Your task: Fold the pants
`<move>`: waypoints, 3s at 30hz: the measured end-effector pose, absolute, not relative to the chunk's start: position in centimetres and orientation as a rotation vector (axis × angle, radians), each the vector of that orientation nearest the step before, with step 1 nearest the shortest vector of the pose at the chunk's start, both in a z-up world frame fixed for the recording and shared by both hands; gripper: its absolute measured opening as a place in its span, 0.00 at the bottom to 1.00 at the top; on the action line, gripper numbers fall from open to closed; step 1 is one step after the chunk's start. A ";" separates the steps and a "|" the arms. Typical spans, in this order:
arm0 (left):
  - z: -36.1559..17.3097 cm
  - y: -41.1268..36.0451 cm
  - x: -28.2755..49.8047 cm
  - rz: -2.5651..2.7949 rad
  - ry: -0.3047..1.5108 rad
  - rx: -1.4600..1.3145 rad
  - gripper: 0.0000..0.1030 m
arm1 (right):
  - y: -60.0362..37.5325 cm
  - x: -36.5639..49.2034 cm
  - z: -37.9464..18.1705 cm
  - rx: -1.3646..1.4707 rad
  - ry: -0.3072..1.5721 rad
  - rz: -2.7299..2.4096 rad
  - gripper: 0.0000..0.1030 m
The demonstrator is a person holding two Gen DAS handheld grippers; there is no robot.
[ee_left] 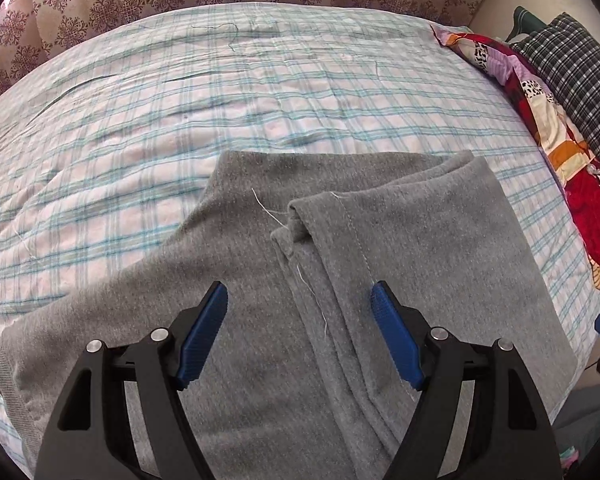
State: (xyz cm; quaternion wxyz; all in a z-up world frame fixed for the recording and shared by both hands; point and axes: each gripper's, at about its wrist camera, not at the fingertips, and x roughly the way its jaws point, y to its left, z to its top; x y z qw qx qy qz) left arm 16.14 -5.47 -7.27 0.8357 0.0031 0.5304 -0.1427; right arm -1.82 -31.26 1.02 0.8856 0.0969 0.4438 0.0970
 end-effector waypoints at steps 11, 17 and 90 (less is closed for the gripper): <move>-10.1 -6.6 18.8 -0.246 1.120 0.062 0.87 | -28.4 -0.7 -4.7 0.094 1.077 0.202 0.58; -9.1 -5.9 18.3 -0.245 1.124 0.032 0.87 | -29.2 -0.8 -3.7 0.140 1.060 0.206 0.58; -4.9 -23.7 18.2 -0.525 1.338 0.288 0.38 | -24.8 -3.7 1.4 -0.036 0.838 0.323 0.27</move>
